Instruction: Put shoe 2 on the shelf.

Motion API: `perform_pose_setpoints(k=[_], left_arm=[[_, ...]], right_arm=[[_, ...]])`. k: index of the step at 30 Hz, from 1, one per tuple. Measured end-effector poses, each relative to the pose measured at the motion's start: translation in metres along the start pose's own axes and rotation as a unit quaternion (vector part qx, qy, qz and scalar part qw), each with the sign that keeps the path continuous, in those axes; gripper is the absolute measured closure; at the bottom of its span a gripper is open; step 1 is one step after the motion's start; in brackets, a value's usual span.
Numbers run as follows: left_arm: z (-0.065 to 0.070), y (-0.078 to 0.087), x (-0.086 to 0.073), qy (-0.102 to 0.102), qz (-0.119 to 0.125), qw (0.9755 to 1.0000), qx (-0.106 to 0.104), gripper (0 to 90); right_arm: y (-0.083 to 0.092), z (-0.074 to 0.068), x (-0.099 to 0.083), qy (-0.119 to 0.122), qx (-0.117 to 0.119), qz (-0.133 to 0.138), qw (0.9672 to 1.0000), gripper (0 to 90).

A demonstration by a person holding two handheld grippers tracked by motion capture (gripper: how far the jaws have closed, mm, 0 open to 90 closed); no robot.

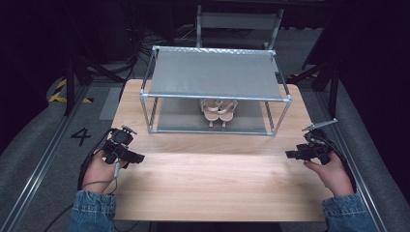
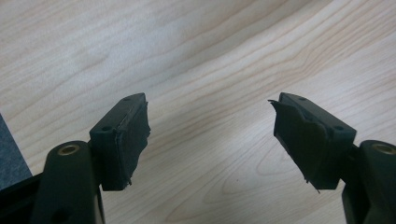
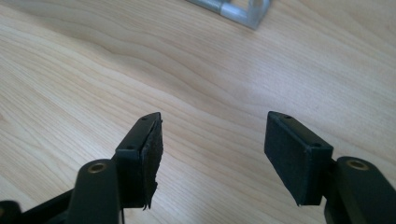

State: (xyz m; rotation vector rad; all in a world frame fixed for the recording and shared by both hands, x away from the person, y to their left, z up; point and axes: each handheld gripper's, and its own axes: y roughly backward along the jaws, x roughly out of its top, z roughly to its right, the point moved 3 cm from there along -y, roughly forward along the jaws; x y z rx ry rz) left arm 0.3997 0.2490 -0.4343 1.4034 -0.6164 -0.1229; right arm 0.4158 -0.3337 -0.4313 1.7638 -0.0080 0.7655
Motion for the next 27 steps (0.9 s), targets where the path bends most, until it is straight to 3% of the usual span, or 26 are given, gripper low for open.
perform_pose_setpoints(k=[3,7,9,11,14,18,22,27], left_arm=[[-0.003,-0.004,-0.002,-0.005,-0.016,0.9998,-0.004,26.4],[-0.005,-0.009,-0.004,-0.006,-0.030,0.9995,-0.003,26.1],[-0.006,-0.012,-0.005,-0.005,-0.037,0.9993,0.000,26.0],[-0.006,-0.013,-0.005,-0.002,-0.043,0.9991,-0.001,25.8],[-0.006,-0.013,-0.005,-0.003,-0.046,0.9989,0.001,25.8],[-0.005,-0.012,-0.005,-0.001,-0.047,0.9989,0.000,25.1],[-0.005,-0.014,-0.005,-0.001,-0.051,0.9987,0.002,25.1],[-0.004,-0.014,-0.004,-0.002,-0.050,0.9987,0.003,24.7]], right_arm=[[-0.003,0.009,-0.008,-0.005,0.008,0.001,1.0000,37.8],[-0.006,0.019,-0.017,0.011,-0.008,-0.016,0.9998,37.7],[-0.006,0.023,-0.019,0.007,-0.015,-0.026,0.9995,38.0],[-0.007,0.027,-0.021,-0.018,-0.012,-0.041,0.9989,36.9],[-0.008,0.030,-0.023,-0.042,-0.033,-0.066,0.9964,35.6],[-0.009,0.030,-0.024,-0.047,-0.045,-0.088,0.9940,32.7],[-0.015,0.031,-0.028,-0.050,-0.061,-0.127,0.9887,31.3],[-0.016,0.032,-0.029,-0.063,-0.062,-0.133,0.9871,31.2]])
